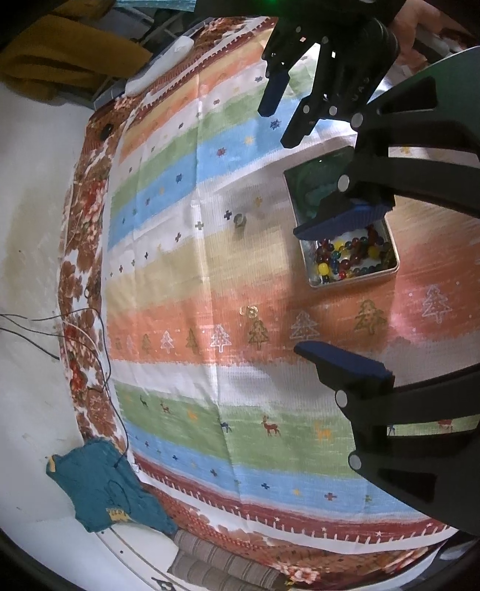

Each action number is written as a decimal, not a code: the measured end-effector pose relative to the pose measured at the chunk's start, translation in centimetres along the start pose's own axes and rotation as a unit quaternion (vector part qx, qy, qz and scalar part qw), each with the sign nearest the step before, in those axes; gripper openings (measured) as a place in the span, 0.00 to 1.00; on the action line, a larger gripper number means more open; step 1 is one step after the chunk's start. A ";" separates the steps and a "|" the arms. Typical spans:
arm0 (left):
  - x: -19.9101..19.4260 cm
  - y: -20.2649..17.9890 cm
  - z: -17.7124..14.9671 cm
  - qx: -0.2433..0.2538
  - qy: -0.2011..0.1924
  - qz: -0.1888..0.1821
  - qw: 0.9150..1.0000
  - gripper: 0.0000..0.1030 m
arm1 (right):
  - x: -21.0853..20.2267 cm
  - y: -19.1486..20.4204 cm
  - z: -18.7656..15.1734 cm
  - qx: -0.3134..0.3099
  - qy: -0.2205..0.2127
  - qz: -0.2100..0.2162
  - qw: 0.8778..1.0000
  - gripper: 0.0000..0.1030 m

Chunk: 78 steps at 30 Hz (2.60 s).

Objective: Organize jewelry
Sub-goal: 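Move both open grippers back to the gold rings and silver ring, then close left gripper on small gold rings while right gripper closes on silver ring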

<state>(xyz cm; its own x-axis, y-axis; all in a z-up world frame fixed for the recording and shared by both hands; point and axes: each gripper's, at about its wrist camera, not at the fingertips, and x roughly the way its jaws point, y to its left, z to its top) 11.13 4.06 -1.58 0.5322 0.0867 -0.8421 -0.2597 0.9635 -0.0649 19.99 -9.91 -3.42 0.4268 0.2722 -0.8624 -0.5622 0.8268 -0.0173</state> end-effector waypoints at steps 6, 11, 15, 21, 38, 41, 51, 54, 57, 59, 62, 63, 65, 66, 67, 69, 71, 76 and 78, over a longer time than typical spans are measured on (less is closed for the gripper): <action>1.0 0.5 0.8 -0.006 0.006 0.011 1.000 0.61 | 0.8 -0.4 0.6 0.008 0.011 0.001 1.000 0.57; 2.2 0.4 1.5 -0.004 0.013 0.015 1.000 0.62 | 1.6 -0.2 1.3 0.001 0.019 0.000 1.000 0.60; 3.2 0.4 2.0 -0.004 0.022 0.018 1.000 0.63 | 2.5 -0.4 2.0 0.003 0.025 0.001 1.000 0.60; 4.5 0.3 2.9 0.006 0.030 0.038 0.999 0.63 | 4.2 -0.6 2.9 -0.001 0.040 -0.002 0.999 0.60; 9.4 1.5 5.1 0.003 0.071 0.058 0.996 0.63 | 8.7 -1.2 4.5 0.001 0.075 -0.005 0.997 0.60; 9.8 1.4 5.3 0.008 0.073 0.057 0.996 0.63 | 9.5 -1.3 4.6 -0.003 0.082 -0.005 0.997 0.60; 11.8 1.0 6.0 0.022 0.084 0.062 0.994 0.63 | 11.0 -1.2 5.2 -0.009 0.093 -0.006 0.996 0.60; 12.4 0.9 6.3 0.022 0.088 0.059 0.994 0.63 | 11.3 -1.2 5.3 -0.010 0.094 -0.007 0.996 0.60; 12.8 0.8 6.5 0.023 0.090 0.054 0.994 0.63 | 11.7 -1.1 5.6 -0.010 0.095 -0.006 0.995 0.60; 13.2 0.7 6.7 0.023 0.094 0.052 0.994 0.63 | 12.0 -1.1 5.7 -0.009 0.098 -0.004 0.995 0.60; 13.9 0.8 6.7 0.021 0.102 0.049 0.993 0.63 | 12.6 -1.0 5.8 -0.010 0.104 -0.002 0.994 0.60; 14.2 0.9 6.7 0.021 0.104 0.049 0.993 0.63 | 12.9 -0.9 5.8 -0.010 0.106 -0.003 0.994 0.60; 14.8 1.1 6.7 0.019 0.110 0.049 0.992 0.63 | 13.2 -0.9 5.9 -0.009 0.108 -0.007 0.994 0.60; 15.0 1.2 6.7 0.018 0.113 0.050 0.992 0.63 | 13.3 -1.0 5.9 -0.008 0.109 -0.007 0.994 0.60; 15.5 1.4 6.7 0.017 0.115 0.052 0.992 0.63 | 13.6 -1.0 6.0 -0.007 0.111 -0.008 0.994 0.60; 16.2 1.7 6.6 0.015 0.124 0.054 0.991 0.63 | 13.9 -1.0 6.0 -0.007 0.114 -0.008 0.993 0.60; 17.0 1.9 6.5 0.015 0.132 0.052 0.990 0.63 | 14.3 -1.0 6.1 -0.006 0.117 -0.007 0.993 0.60; 18.4 2.2 6.6 0.010 0.143 0.044 0.989 0.63 | 15.4 -0.9 6.3 -0.008 0.124 -0.007 0.992 0.60; 18.9 2.3 6.6 0.008 0.146 0.041 0.988 0.61 | 16.0 -0.9 6.3 -0.009 0.130 -0.008 0.991 0.60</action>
<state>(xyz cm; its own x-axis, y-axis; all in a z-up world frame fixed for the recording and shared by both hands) 25.91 9.56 -14.06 0.2541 0.0901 -0.9630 -0.2777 0.9605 0.0166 31.78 -3.18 -13.98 0.2408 0.1214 -0.9630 -0.5709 0.8201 -0.0394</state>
